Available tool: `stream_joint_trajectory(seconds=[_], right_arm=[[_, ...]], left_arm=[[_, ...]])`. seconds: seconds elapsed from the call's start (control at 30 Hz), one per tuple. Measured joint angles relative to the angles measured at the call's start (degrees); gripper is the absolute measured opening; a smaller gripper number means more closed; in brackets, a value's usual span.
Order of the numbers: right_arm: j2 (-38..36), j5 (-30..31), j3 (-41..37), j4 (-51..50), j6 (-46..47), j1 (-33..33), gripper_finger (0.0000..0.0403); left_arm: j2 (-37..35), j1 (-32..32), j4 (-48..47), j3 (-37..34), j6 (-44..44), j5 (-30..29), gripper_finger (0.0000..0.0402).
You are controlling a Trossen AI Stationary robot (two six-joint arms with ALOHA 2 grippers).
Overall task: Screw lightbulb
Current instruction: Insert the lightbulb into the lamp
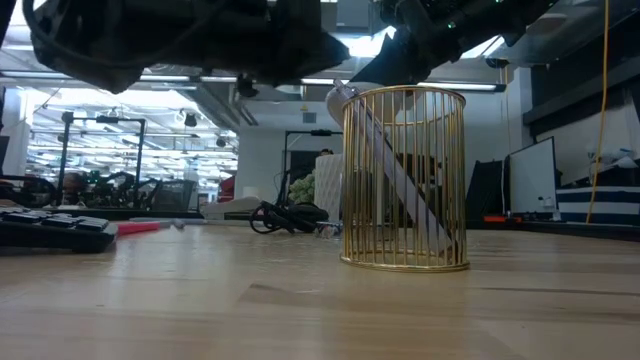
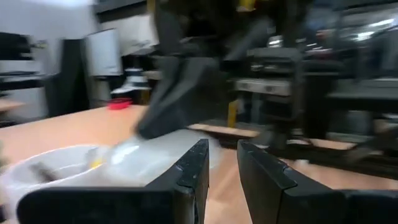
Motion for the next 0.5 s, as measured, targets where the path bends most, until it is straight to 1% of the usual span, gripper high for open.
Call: stream_joint_trajectory(seconds=[0.13,0.3,0.37,0.5], right_arm=[[0.0,0.0,0.0,0.0,0.0,0.0,0.0005],[0.0,0.3,0.0,0.0,0.0,0.0,0.0005],[0.0,0.3,0.0,0.0,0.0,0.0,0.0005],[0.0,0.4,0.0,0.0,0.0,0.0,0.0005]], left_arm=[[0.0,1.8,-1.0,0.0,-3.3,7.1,0.0076],[0.0,5.5,-2.7,0.0,-8.5,17.5,0.0076],[0.0,6.5,-3.5,0.0,-10.1,18.9,0.0076],[0.1,7.4,-4.1,0.0,-12.0,18.4,0.0076]])
